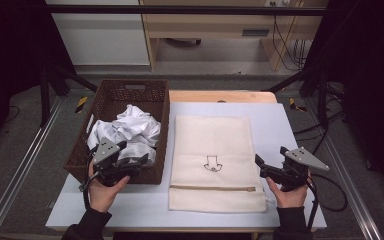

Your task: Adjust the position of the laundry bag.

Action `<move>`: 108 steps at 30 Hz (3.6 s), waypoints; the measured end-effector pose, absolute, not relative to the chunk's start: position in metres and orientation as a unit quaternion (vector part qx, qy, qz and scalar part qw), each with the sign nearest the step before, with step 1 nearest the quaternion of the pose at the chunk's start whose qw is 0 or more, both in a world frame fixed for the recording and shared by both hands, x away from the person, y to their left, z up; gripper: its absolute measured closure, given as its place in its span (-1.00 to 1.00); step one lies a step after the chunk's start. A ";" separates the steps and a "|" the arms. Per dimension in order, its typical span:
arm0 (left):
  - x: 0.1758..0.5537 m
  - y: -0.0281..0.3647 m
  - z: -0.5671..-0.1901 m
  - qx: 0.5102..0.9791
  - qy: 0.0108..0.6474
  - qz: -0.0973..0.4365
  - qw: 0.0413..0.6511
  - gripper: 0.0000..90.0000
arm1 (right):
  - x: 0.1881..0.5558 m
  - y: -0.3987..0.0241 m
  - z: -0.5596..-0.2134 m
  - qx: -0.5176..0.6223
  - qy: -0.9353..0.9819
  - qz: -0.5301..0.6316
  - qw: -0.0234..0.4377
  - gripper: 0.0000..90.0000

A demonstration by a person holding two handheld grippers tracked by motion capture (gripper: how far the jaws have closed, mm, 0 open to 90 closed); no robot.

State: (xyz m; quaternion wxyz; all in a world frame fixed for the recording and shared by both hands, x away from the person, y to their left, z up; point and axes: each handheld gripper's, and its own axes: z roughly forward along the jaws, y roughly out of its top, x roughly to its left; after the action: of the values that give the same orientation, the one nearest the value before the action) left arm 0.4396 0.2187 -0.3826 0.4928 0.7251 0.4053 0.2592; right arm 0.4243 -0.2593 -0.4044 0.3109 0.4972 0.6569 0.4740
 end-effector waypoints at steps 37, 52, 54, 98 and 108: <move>0.397 0.137 -0.399 0.779 0.346 0.210 0.479 0.09 | 0.430 -0.242 -0.427 0.514 0.693 0.428 0.268 -0.53; 0.389 0.141 -0.459 0.821 0.385 0.152 0.393 0.22 | 0.437 -0.241 -0.445 0.538 0.708 0.381 0.254 -0.42; 0.388 0.140 -0.464 0.823 0.390 0.146 0.386 0.23 | 0.438 -0.242 -0.449 0.540 0.714 0.369 0.250 -0.37; 0.389 0.129 -0.476 0.832 0.372 0.178 0.370 0.59 | 0.443 -0.250 -0.479 0.566 0.718 0.341 0.221 0.75; 0.384 0.126 -0.461 0.816 0.350 0.185 0.422 0.14 | 0.428 -0.254 -0.467 0.555 0.691 0.393 0.244 0.16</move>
State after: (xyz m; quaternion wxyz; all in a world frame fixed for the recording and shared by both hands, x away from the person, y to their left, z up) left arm 0.3836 0.1256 -0.4615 0.4220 0.8155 0.3505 0.1845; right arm 0.4276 -0.2540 -0.4666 0.2445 0.5554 0.6909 0.3929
